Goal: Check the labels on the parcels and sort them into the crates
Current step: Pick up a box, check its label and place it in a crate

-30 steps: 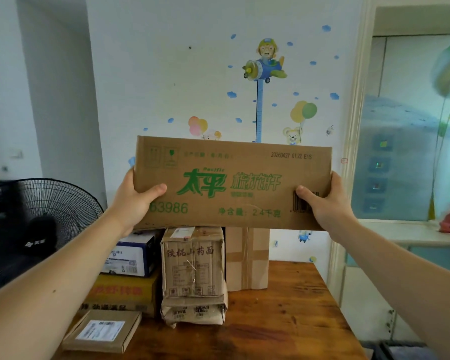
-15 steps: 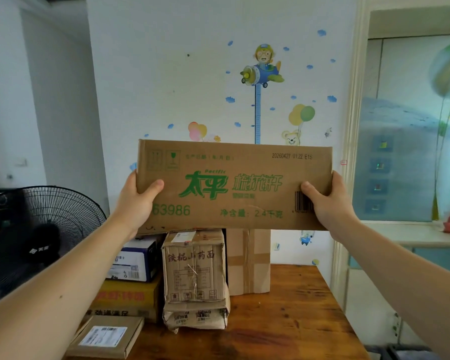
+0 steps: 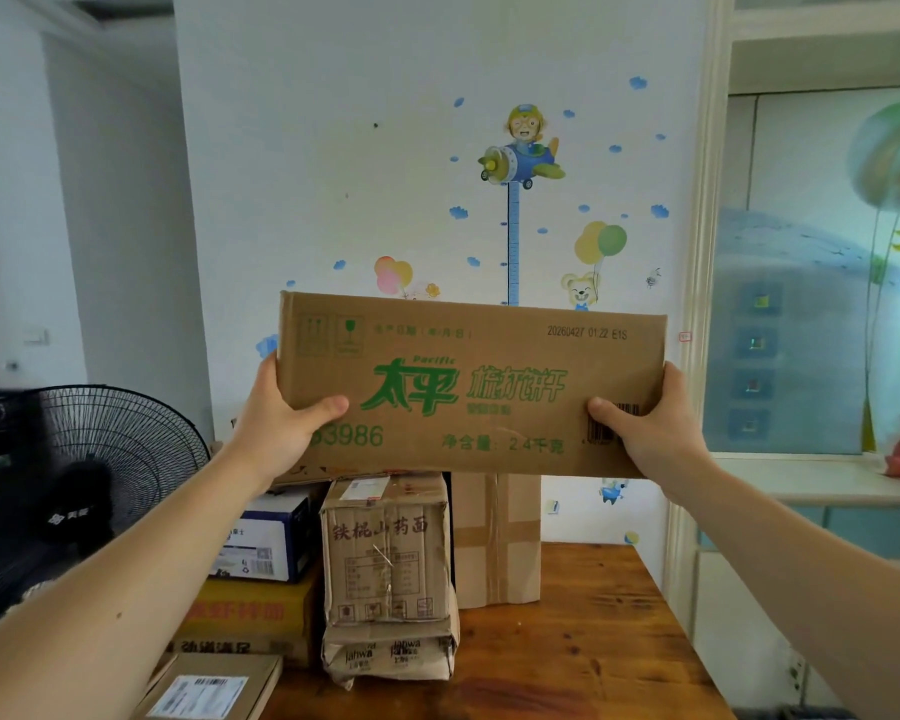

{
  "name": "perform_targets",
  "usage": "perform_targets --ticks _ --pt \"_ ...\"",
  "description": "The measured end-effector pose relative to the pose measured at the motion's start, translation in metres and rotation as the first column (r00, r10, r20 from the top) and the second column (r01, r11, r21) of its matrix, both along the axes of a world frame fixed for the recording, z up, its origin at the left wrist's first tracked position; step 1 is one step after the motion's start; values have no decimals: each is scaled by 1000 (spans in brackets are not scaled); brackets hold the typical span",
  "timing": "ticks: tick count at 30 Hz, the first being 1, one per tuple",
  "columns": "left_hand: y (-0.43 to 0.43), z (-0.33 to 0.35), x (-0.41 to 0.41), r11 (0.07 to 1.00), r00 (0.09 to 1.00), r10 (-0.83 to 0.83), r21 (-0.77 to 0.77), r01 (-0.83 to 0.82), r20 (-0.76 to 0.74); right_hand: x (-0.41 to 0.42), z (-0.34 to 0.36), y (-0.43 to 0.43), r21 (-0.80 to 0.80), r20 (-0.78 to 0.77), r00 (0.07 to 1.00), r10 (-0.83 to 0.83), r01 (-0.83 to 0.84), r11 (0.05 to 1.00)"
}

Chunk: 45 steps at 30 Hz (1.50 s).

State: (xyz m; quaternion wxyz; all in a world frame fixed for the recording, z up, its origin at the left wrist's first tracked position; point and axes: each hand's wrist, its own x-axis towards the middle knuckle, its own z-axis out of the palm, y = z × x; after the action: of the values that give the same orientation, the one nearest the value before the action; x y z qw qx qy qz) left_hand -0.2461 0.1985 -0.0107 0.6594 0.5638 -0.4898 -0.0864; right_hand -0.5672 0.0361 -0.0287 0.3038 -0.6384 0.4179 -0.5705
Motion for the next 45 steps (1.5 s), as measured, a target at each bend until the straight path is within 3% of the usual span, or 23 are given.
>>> perform_targets --ticks 9,13,22,33,36,40,45 --pt "1 5 4 1000 993 -3 14 5 -120 -3 9 3 -29 -29 999 33 -34 999" --pt "0 -2 2 998 997 45 53 -41 -62 -6 7 3 -4 -68 997 41 -41 999" --pt "4 3 3 996 997 75 53 -75 14 -9 17 3 30 21 995 101 -101 994" --pt "4 14 14 996 928 72 76 -48 -365 -11 13 15 -22 -124 987 101 -104 994" --pt "7 14 11 997 930 51 69 -27 -365 -12 16 13 -23 -113 988 106 -110 994" --pt "13 10 7 998 936 20 60 1 -352 -10 27 18 84 53 992 111 -115 990" --pt "16 4 10 996 935 -64 39 83 -349 -15 24 18 181 78 990 120 -133 974"
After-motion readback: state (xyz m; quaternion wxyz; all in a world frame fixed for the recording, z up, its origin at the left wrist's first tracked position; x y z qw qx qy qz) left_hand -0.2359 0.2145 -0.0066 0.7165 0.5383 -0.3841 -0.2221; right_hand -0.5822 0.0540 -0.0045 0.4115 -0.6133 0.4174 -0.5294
